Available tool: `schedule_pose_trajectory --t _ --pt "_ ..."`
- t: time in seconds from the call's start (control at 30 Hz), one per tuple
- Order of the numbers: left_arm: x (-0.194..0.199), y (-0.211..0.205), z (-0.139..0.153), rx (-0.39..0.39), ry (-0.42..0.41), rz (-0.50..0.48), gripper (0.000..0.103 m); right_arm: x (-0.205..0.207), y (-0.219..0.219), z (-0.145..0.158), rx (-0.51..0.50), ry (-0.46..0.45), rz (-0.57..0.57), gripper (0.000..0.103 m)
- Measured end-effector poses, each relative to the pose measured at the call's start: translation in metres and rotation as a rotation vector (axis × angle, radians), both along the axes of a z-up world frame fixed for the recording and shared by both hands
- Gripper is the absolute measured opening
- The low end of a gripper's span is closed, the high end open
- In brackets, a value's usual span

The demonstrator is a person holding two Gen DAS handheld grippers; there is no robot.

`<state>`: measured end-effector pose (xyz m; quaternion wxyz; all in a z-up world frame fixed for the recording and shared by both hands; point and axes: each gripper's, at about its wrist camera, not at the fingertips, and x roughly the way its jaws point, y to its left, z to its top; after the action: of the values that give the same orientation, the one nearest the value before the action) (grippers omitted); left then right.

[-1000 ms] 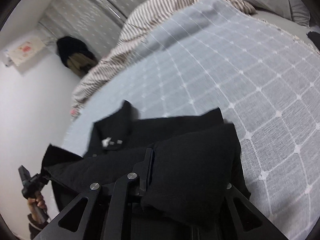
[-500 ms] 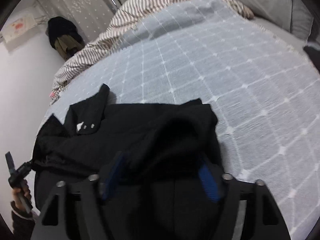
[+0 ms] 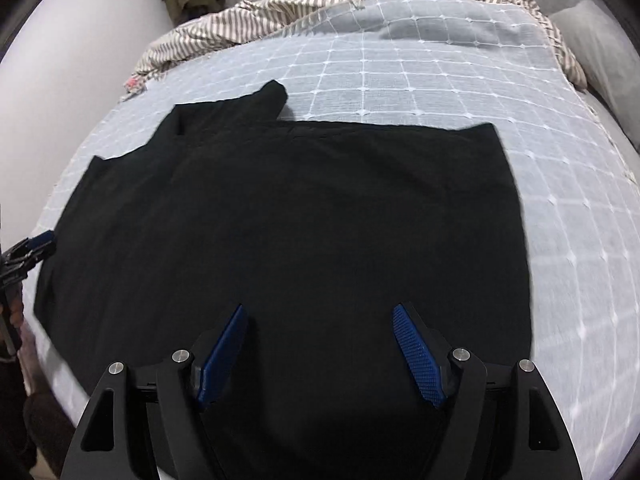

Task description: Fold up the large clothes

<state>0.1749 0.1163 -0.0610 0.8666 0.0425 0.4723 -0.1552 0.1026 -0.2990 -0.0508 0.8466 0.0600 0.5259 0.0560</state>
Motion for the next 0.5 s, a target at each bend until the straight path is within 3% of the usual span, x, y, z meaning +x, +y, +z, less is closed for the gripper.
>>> schedule_pose_trajectory --t 0.1,0.2,0.27,0.37,0.5 --pt "0.029 0.011 -0.014 0.012 -0.002 0.092 0.077 0.031 -0.015 -0.010 -0.022 -0.024 -0.038 0.077" --pt "0.051 0.035 -0.019 0.050 -0.040 0.229 0.077 0.049 -0.050 -0.011 0.002 -0.066 -0.171 0.076" --pt "0.058 0.054 -0.016 0.019 -0.058 0.292 0.077 0.050 -0.074 -0.005 -0.009 -0.088 -0.283 0.077" --pt "0.067 0.078 -0.020 0.022 -0.068 0.360 0.077 0.042 -0.101 0.002 0.016 -0.145 -0.357 0.077" --pt "0.082 0.095 -0.031 -0.061 -0.014 0.409 0.075 0.042 -0.119 -0.015 -0.004 -0.087 -0.411 0.072"
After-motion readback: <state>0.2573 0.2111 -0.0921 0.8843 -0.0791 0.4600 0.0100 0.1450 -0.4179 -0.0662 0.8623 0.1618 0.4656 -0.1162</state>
